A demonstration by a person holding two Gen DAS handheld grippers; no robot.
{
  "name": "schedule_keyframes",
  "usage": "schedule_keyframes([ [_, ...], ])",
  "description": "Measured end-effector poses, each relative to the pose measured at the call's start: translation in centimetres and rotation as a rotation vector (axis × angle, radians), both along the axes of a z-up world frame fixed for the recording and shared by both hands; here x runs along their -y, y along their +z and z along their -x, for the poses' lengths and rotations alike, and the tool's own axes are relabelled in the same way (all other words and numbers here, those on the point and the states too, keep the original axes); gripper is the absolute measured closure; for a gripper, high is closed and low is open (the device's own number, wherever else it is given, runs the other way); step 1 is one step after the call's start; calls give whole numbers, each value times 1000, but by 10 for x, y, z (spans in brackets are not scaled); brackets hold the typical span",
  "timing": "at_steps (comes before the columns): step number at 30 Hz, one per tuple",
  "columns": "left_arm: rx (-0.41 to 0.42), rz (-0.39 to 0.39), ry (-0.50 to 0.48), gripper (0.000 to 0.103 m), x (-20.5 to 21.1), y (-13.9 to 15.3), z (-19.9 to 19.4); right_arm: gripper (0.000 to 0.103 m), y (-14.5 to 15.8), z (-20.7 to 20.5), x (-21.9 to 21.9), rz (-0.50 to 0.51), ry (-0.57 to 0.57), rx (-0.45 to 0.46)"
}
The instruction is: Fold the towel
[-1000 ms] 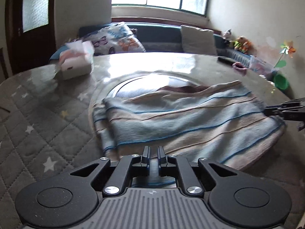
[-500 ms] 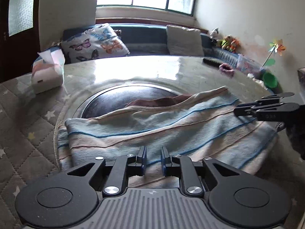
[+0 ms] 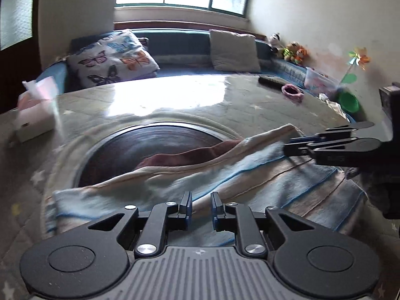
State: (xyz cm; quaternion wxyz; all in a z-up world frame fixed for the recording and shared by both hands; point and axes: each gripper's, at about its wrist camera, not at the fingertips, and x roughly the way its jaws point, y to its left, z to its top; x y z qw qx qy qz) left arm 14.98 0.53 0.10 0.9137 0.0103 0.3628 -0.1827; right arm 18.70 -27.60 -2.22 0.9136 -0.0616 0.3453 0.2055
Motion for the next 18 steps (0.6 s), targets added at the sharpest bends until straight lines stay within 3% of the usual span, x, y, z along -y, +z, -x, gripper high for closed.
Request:
schedule_keyframes([
  [5, 10, -94, 63, 84, 2, -11, -36, 85, -6, -15, 1, -28, -35, -9],
  [9, -3, -56, 135, 85, -17, -13, -55, 83, -7, -13, 1, -22, -30, 5],
  [18, 34, -65, 17, 74, 10, -3, -50, 71, -6, -11, -3, -17, -6, 23],
])
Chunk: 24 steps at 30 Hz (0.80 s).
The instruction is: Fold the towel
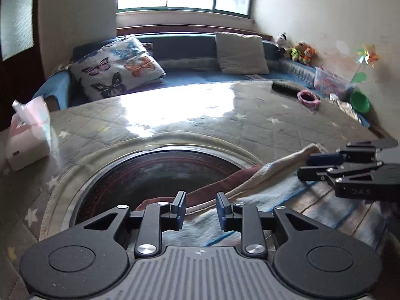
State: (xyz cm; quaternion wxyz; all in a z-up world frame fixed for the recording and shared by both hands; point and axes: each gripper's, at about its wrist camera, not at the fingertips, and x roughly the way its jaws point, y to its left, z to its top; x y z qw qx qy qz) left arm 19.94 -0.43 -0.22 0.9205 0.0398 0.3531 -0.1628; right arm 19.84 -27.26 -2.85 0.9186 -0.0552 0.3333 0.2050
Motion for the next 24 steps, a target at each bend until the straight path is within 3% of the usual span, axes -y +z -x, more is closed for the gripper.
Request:
schedule_keyframes([
  [5, -23, -48, 83, 70, -2, -14, -24, 70, -2, -4, 0, -10, -4, -1],
  [8, -29, -8, 139, 72, -14, -10, -26, 68, 0, -3, -1, 0, -3, -1],
  [17, 48, 19, -10, 66, -8, 13, 65, 67, 14, 13, -19, 17, 75, 13],
  [19, 47, 17, -51, 60, 1, 8, 87, 67, 17, 15, -27, 18, 96, 10],
  [21, 56, 1, -81, 45, 9, 3, 107, 67, 18, 15, -35, 21, 116, 6],
  [24, 53, 5, -86, 33, 15, -6, 124, 66, 19, 14, -50, 37, 152, -4],
])
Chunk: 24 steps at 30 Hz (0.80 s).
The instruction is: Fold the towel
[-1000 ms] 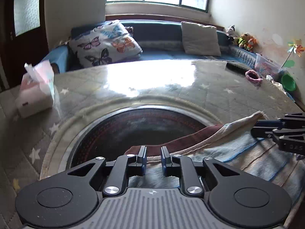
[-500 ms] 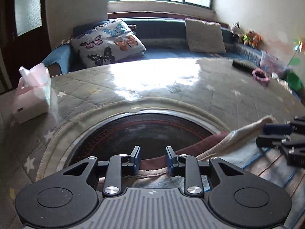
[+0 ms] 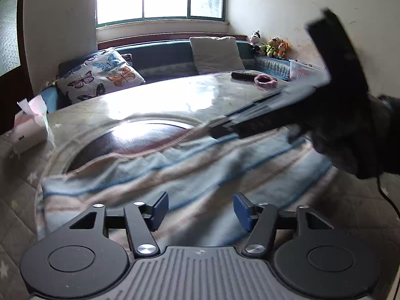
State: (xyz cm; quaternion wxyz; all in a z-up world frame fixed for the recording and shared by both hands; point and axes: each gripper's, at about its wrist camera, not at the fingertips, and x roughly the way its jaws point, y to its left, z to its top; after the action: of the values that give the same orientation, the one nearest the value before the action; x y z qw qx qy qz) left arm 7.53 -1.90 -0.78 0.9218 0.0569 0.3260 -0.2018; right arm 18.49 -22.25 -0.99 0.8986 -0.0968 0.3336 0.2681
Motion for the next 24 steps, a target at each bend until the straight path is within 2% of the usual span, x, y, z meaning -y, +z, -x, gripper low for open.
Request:
schedule_keyframes([
  [2, -8, 4, 22, 25, 0, -6, 6, 66, -1, -1, -6, 5, 18, -7],
  [4, -5, 2, 50, 23, -1, -9, 8, 65, -3, -1, -16, 13, 44, -16],
  [6, 0, 2, 76, 12, -2, -10, 10, 59, -5, -1, -26, 21, 70, -24],
  [7, 2, 4, 80, 11, -2, -10, 11, 59, -6, -1, -32, 26, 85, -28],
  [10, 3, 4, 79, 9, -2, -12, 13, 57, -12, -1, -46, 46, 117, -36],
  [12, 3, 6, 74, 8, -2, -14, 15, 49, -17, -2, -55, 64, 129, -38],
  [14, -1, 8, 71, 7, -3, -17, 16, 48, -21, -5, -62, 76, 132, -40],
  [19, -7, 22, 65, 6, -5, -19, 18, 41, -24, -18, -72, 78, 119, -39],
  [24, -13, 33, 58, 2, -5, -20, 19, 29, -28, -40, -82, 89, 70, -37],
])
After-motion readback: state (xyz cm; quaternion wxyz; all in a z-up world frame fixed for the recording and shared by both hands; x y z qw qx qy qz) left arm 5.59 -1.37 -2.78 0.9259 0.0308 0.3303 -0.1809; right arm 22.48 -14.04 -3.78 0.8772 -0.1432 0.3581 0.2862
